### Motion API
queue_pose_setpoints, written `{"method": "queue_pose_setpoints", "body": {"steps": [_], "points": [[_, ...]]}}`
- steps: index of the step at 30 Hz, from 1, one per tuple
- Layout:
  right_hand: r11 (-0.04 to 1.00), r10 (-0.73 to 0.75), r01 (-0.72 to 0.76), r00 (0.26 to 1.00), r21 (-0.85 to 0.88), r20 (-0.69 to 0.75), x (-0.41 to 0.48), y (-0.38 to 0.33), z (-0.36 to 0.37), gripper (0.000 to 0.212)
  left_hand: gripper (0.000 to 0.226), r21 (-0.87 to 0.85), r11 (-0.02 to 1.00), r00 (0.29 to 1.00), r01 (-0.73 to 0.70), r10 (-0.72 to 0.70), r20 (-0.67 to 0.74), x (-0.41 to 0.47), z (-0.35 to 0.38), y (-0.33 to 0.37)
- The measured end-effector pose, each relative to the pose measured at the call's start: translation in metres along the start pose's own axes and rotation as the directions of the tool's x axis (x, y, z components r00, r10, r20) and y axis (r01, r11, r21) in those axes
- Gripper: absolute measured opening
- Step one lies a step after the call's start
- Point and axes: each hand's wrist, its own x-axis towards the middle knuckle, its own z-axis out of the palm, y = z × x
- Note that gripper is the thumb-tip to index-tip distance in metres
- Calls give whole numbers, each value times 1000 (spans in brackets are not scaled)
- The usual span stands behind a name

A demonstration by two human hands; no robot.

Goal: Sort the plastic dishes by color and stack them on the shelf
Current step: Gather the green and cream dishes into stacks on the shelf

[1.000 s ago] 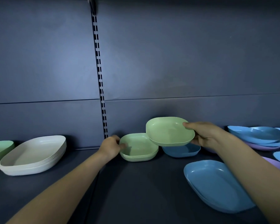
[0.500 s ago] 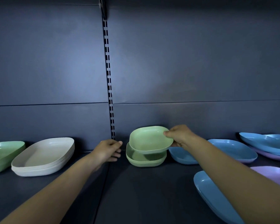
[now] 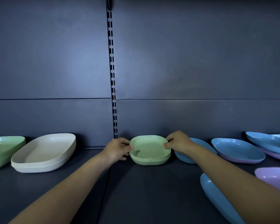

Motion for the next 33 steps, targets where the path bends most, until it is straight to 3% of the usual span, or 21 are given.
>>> {"method": "queue_pose_setpoints", "body": {"steps": [5, 9, 13, 16, 18, 22, 25, 27, 33], "points": [[1000, -10, 10, 1000, 12, 0, -4, 1, 1, 28, 3, -26, 998, 999, 50, -50, -2, 2, 1, 0], [999, 44, -44, 999, -3, -6, -7, -4, 0, 31, 15, -53, 995, 997, 81, -81, -10, 1, 6, -1], [992, 126, -126, 992, -5, 24, -12, -14, -3, 19, 17, -136, 986, 995, 94, -98, -16, -4, 7, 1], [986, 141, -144, 989, 83, 49, -12, -18, 0, 33, 19, -137, 985, 992, 107, -116, -54, -10, 1, 0], [975, 125, -133, 991, 176, 53, -16, -26, 5, 36, 18, -92, 988, 988, 124, -131, -85, -15, -11, -3], [880, 70, -143, 982, 453, 174, -27, -55, 23, 16, 21, 44, 993, 977, 113, -103, -184, -25, -47, -3], [835, 49, -137, 983, 533, 176, -30, -80, 41, 11, 33, 223, 964, 957, 141, -76, -278, -33, -76, -3], [798, 55, -145, 984, 586, 168, -27, -92, 56, 17, 25, 307, 934, 944, 182, -79, -320, -36, -93, -5], [747, 72, -149, 987, 648, 144, -20, -102, 87, 22, 22, 406, 877, 928, 255, -104, -358, -47, -103, -17]]}}
